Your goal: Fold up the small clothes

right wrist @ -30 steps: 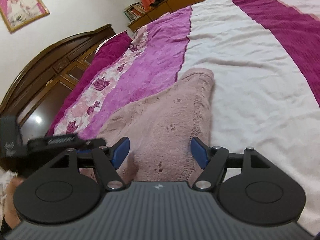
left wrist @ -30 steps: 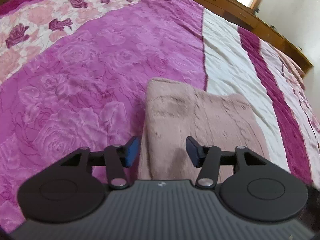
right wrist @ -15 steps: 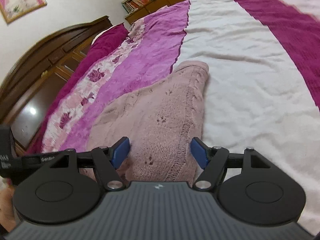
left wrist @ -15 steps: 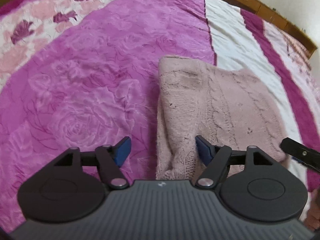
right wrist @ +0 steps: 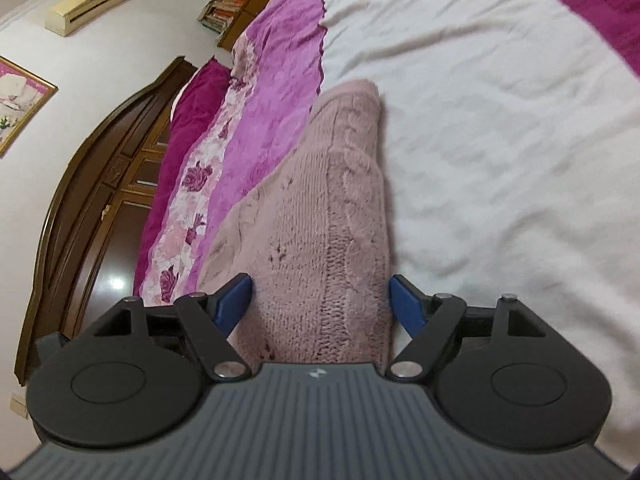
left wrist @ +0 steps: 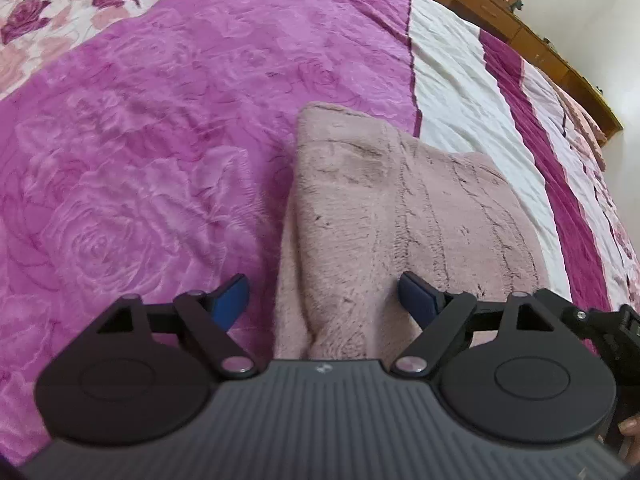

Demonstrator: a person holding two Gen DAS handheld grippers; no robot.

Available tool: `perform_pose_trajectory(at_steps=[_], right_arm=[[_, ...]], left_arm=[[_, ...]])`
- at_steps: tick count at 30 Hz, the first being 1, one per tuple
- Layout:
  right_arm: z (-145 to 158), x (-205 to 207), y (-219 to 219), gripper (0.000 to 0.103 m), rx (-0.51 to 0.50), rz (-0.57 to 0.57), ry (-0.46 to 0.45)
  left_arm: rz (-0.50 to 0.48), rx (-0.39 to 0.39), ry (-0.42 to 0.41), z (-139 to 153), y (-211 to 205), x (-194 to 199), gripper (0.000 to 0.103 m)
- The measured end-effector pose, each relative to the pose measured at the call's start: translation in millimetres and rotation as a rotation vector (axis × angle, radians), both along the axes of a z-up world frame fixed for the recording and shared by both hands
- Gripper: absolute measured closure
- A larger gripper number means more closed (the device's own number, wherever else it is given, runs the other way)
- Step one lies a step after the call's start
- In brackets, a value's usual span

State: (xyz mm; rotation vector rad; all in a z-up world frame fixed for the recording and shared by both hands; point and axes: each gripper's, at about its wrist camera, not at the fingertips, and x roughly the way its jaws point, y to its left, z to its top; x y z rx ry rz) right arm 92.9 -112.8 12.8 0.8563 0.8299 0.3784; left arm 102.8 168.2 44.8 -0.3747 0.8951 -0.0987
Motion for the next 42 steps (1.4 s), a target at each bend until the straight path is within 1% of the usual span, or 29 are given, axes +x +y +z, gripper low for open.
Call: perform_pose_trajectory(at_steps=[2,4,8,12,15,16,17,18,19,20,22,23,24,29,31,34,37,42], right_arm=[[-1.1,5.5,6.0,0.021,-0.010,0.018,-0.002],[-3.2,10.0,10.4,0.020,-0.014,0.030,-0.002],[-5.4,14.9,18.6,0.018,-0.036,0.048,-0.011],[-5.0,15.6,25.9,0.016,-0.070,0.066,-0.043],[-6.9,12.0,26.3,0.016,-0.057,0.040,-0.063],[-7.0,11.9,27.1,0.016,-0.059,0.037,-0.067],[-6.8,12.2,28.4,0.016,-0.064,0.037,-0.071],[-6.0,13.1,29.6,0.017,-0.070,0.043,-0.074],[-5.1,14.2,30.7,0.017,-0.077,0.047,-0.074],[-4.1,16.4,32.0,0.020,-0.079,0.051,-0.073],[-1.7,19.9,32.8,0.025,-0.076,0.054,-0.065],[-0.6,21.5,32.5,0.030,-0.069,0.054,-0.059],[2.0,22.9,31.7,0.034,-0.065,0.054,-0.057],[20.8,24.6,30.1,0.040,-0.067,0.043,-0.056],[29.1,23.5,28.4,0.042,-0.055,0.049,-0.059],[41.5,19.2,23.7,0.042,-0.011,0.067,-0.070],[53.6,9.7,19.0,0.042,-0.009,0.074,-0.094],[69.3,-7.7,1.8,0.042,-0.004,0.071,-0.111]], left_arm=[[0.001,-0.018,-0.001,-1.5,0.1,3.1,0.020],[0.017,-0.052,0.007,-4.9,3.1,7.1,0.019],[0.025,-0.108,0.021,-13.3,8.8,13.9,0.015],[0.017,-0.112,0.023,-12.5,8.5,16.3,0.015],[0.007,-0.124,0.017,-13.1,8.7,16.4,0.017],[0.000,-0.131,0.015,-13.4,8.7,16.5,0.020],[-0.007,-0.148,0.016,-13.8,9.0,16.2,0.030],[-0.017,-0.188,0.022,-14.7,10.8,16.5,0.036],[-0.019,-0.233,0.028,-15.7,12.4,17.4,0.049],[-0.014,-0.266,0.034,-16.6,14.8,17.6,0.054],[-0.017,-0.271,0.028,-16.2,15.7,17.1,0.059],[-0.019,-0.273,0.025,-16.0,15.9,16.6,0.061],[-0.019,-0.279,0.023,-15.7,16.1,15.9,0.062],[0.003,-0.384,0.047,-15.6,25.6,16.0,0.066],[-0.007,-0.389,0.039,-11.2,24.5,13.9,0.067],[-0.037,-0.381,0.014,-2.8,16.2,6.5,0.067],[-0.054,-0.423,0.020,-1.2,9.7,-0.4,0.067],[-0.085,-0.448,0.025,1.2,-8.1,-11.1,0.067]])
